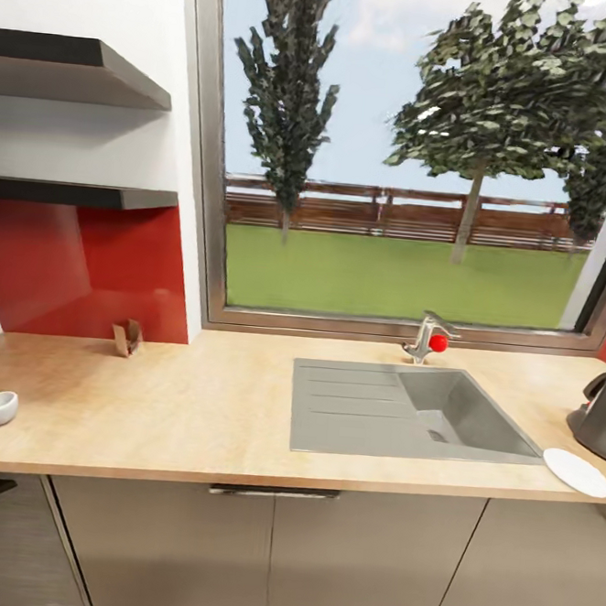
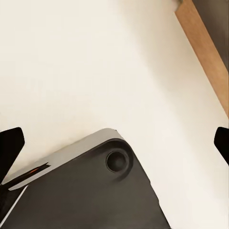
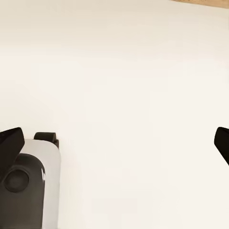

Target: Set up a coffee station on the kitchen countertop: keep the coffee maker on the countertop, move the bottle of coffee from the kitchen shelf to the counter next to the coffee maker, place a paper coffee filter on top of the coffee maker, put the saucer next to the coffee maker with the coffee cup on the saucer, and place the electric kettle next to the coffee maker.

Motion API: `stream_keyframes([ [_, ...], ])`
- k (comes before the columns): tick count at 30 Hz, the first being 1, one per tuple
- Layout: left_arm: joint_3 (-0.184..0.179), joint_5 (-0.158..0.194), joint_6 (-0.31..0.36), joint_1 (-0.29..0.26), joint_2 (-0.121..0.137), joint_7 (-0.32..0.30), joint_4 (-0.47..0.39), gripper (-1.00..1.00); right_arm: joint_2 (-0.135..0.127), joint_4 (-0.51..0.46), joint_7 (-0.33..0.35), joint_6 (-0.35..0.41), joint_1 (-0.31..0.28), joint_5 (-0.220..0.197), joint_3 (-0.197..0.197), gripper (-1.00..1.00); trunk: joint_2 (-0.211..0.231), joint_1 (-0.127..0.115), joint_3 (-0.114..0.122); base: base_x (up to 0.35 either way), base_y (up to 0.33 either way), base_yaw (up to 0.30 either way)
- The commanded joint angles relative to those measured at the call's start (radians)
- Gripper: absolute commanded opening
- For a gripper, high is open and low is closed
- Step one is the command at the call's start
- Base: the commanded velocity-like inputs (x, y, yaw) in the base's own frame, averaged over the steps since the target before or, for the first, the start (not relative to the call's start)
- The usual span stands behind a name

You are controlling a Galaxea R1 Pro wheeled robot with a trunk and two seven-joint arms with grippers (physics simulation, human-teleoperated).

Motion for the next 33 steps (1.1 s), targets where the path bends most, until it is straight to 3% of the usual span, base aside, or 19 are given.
stream_keyframes([
  [1, 0.000, 0.010, 0.003, 0.000, 0.000, -0.009, 0.000, 1.00, 0.000, 0.003, 0.000, -0.006, -0.002, 0.009, -0.009, 1.00, -0.001, 0.000, -0.001, 0.000, 0.346, 0.000],
  [33, 0.000, 0.010, 0.001, 0.000, 0.000, -0.009, -0.001, 1.00, -0.001, 0.004, 0.004, -0.002, -0.002, 0.009, -0.009, 1.00, -0.001, 0.000, -0.001, 0.000, 0.346, 0.000],
])
